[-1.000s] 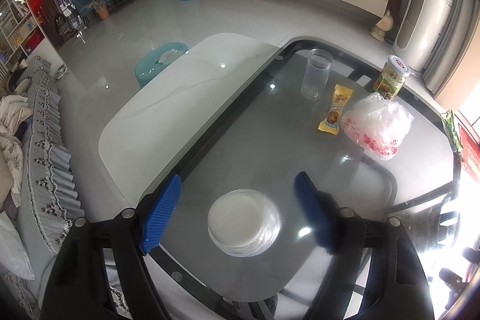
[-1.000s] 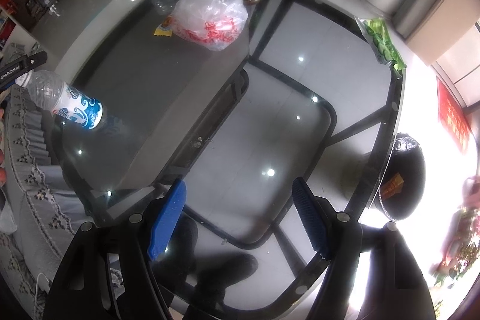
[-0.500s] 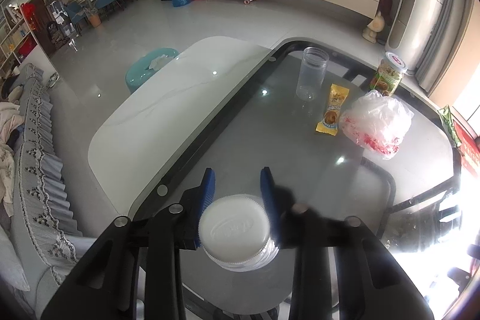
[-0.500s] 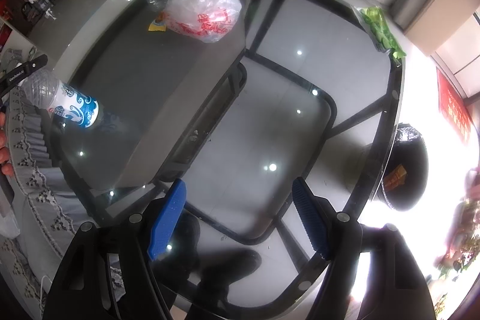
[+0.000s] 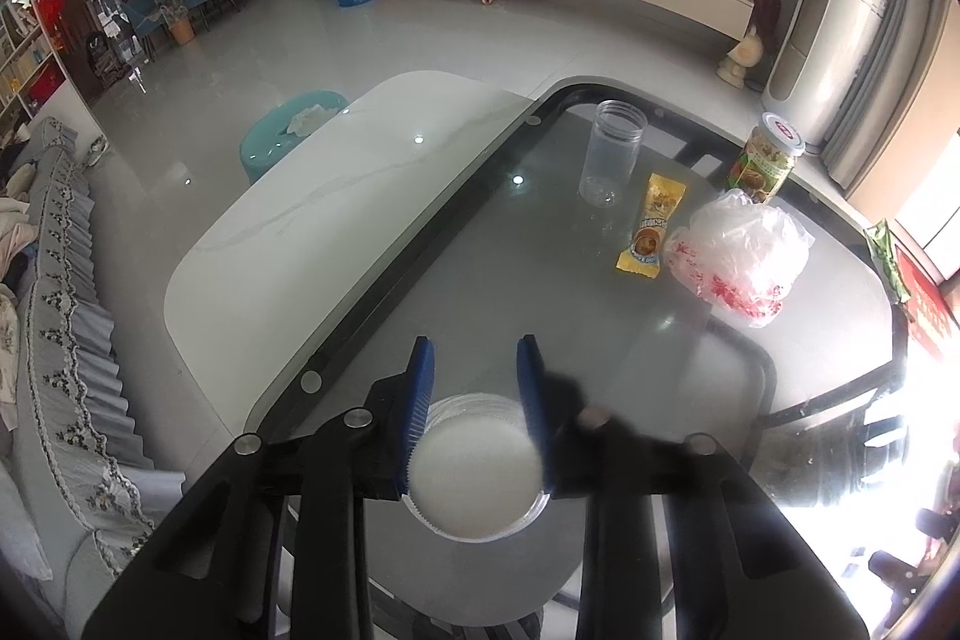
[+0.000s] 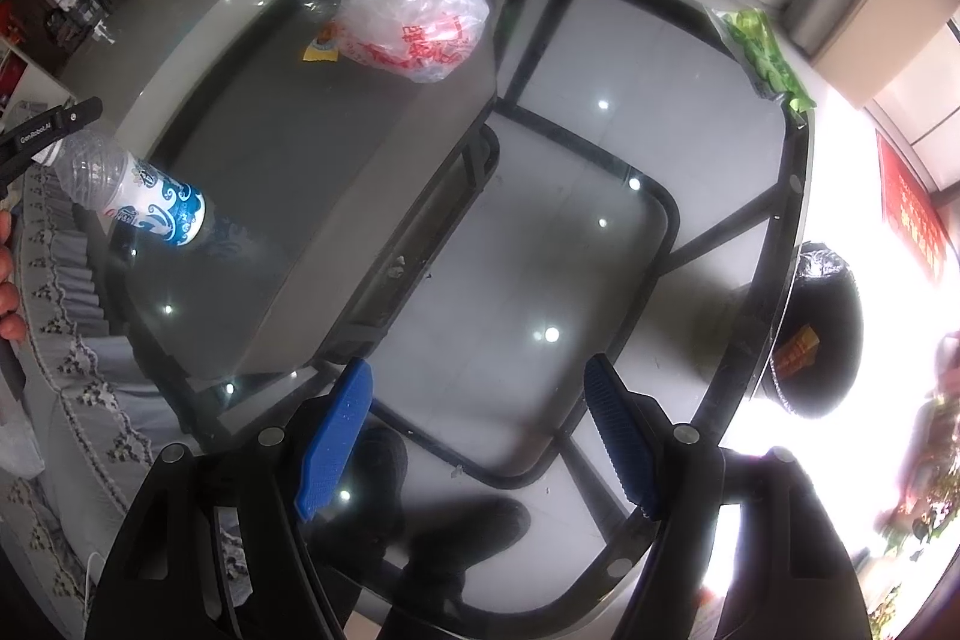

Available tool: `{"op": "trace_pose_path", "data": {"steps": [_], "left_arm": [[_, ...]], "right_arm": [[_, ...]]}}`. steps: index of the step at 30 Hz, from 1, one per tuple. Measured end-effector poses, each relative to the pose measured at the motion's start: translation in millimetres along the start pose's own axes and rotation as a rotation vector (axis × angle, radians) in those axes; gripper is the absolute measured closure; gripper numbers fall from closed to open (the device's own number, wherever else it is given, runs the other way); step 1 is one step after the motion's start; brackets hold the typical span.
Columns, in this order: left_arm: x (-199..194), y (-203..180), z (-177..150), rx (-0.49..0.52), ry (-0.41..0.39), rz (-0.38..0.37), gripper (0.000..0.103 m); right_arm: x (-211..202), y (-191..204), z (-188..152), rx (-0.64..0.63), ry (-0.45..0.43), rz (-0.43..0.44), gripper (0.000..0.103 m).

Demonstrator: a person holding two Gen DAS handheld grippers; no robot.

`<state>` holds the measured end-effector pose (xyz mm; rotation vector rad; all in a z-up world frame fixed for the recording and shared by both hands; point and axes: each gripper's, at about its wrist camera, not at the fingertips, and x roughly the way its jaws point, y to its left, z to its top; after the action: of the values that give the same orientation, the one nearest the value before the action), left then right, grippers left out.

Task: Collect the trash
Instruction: 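Close the left gripper on the white round lid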

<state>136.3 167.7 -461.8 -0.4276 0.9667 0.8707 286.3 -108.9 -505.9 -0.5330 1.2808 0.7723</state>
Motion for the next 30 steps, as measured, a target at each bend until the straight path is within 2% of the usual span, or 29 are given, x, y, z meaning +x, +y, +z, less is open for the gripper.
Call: {"op": "trace_pose_path", "data": {"steps": [23, 30], "left_arm": [[-10, -27, 24, 0.047, -0.034, -0.026, 0.074], [-13, -48, 32, 0.081, -0.037, -0.04, 0.074]], "right_arm": [[-5, -9, -1, 0.033, -0.014, -0.001, 0.032], [-13, -20, -1, 0.061, -0.03, -0.007, 0.032]]}}
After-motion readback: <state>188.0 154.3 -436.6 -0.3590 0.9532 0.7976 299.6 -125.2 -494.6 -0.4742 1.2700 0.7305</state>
